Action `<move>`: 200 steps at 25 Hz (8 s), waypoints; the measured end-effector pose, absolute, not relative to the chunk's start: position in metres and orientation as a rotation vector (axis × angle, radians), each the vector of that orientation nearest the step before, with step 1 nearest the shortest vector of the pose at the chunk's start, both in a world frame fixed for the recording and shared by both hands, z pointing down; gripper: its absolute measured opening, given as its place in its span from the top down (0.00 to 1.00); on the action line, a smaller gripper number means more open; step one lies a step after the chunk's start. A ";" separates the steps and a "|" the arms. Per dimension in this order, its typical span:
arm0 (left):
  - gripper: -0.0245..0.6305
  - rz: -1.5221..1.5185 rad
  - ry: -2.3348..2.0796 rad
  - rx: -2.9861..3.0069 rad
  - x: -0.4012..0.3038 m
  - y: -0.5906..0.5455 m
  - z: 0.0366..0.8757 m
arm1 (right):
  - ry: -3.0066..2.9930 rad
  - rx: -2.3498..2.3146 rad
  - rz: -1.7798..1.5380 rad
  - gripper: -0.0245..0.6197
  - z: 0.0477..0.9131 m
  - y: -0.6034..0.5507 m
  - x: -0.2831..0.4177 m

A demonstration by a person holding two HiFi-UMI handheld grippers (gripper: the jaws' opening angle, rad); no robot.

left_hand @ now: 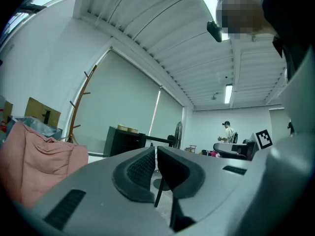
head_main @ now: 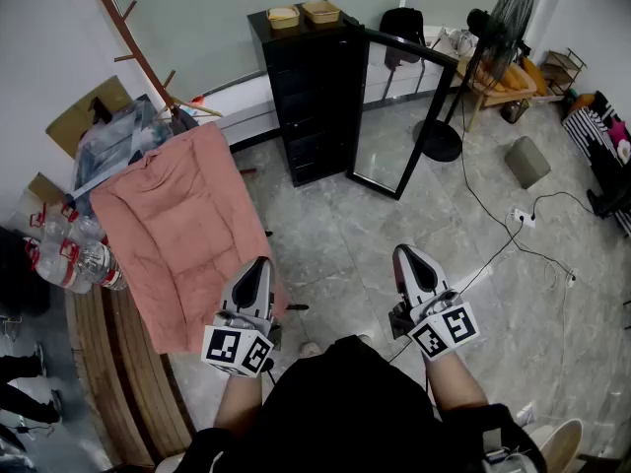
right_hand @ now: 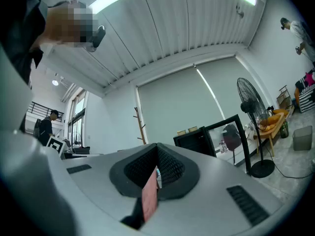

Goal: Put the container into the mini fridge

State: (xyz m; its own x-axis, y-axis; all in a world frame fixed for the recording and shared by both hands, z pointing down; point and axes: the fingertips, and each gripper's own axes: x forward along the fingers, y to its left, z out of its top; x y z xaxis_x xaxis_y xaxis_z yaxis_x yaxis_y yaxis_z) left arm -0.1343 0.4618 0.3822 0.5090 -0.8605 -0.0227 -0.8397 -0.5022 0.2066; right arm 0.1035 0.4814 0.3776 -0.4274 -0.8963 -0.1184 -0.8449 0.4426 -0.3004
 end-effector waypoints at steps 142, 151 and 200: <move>0.48 0.237 -1.403 2.821 -0.051 -0.200 0.345 | 2.744 -1.064 -0.315 0.68 0.359 -0.166 0.093; 0.54 0.485 -1.255 2.922 -0.059 -0.241 0.347 | 2.749 -1.122 -0.299 0.69 0.355 -0.192 0.068; 0.91 1.715 -1.050 3.147 -0.047 -0.292 0.380 | 2.780 -1.134 -0.453 0.71 0.381 -0.207 0.033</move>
